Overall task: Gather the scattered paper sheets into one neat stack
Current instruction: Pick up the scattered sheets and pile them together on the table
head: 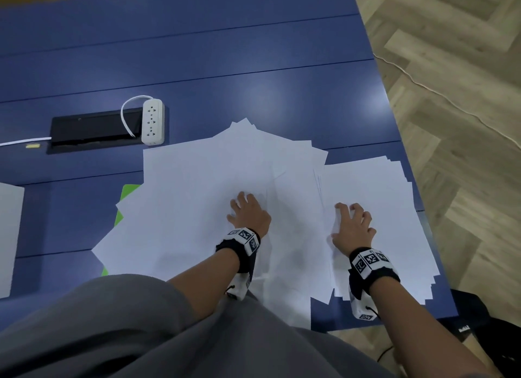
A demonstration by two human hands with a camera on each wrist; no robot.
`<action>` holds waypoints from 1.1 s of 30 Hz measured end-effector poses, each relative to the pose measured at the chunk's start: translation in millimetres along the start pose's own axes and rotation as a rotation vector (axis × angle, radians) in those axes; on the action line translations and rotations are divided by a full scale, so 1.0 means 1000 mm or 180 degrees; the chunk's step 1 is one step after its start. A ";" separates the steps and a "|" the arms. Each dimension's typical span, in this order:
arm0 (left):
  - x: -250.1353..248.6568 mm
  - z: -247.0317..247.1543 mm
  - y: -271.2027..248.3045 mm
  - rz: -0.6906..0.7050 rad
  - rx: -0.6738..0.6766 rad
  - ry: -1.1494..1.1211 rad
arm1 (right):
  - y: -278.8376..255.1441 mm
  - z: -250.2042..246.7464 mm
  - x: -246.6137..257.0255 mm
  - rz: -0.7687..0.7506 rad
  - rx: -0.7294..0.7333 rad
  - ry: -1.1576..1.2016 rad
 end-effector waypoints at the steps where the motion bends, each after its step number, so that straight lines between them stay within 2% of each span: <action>1: 0.002 -0.006 0.001 0.0030 -0.0081 -0.0164 | 0.000 -0.001 0.002 0.0042 0.0024 0.0008; 5: 0.002 -0.042 -0.007 0.0380 -0.0281 -0.1138 | 0.001 -0.006 0.015 0.0252 0.0067 -0.0002; 7: 0.003 -0.061 -0.016 0.0497 -0.0199 -0.2161 | -0.001 -0.007 0.023 0.0368 0.0035 -0.0143; 10: 0.008 -0.091 -0.031 0.0406 0.0007 -0.3466 | -0.007 -0.008 0.035 0.0517 0.0044 -0.0310; 13: 0.020 -0.116 -0.042 0.0274 0.0107 -0.4084 | -0.013 -0.010 0.051 0.0567 -0.0084 -0.0356; 15: 0.034 -0.128 -0.047 0.0201 0.0113 -0.4302 | -0.018 -0.012 0.070 0.0342 -0.0297 -0.0232; 19: 0.077 -0.134 -0.043 -0.0018 0.0152 -0.4109 | -0.021 -0.019 0.116 -0.0342 -0.0429 -0.0070; 23: 0.118 -0.124 -0.039 -0.0052 0.0212 -0.3289 | -0.007 -0.024 0.153 -0.0496 -0.0206 0.0494; 25: 0.134 -0.117 -0.038 -0.0026 0.0189 -0.2839 | 0.002 -0.024 0.166 -0.0463 -0.0186 0.0621; 28: 0.159 -0.101 -0.035 -0.0315 0.0096 -0.2414 | 0.015 -0.019 0.182 -0.0262 -0.0147 0.0585; 33: 0.188 -0.080 -0.027 -0.0695 0.0122 -0.2069 | 0.025 -0.009 0.195 0.0157 -0.0249 0.0377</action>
Point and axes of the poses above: each hand's wrist, its own y-axis towards the middle knuckle, its own z-axis out of the palm, x = y × z, the point moved 3 cm from there along y, towards the middle knuckle, and after that the axes turned 10 degrees about z, right-handed, at the moved point
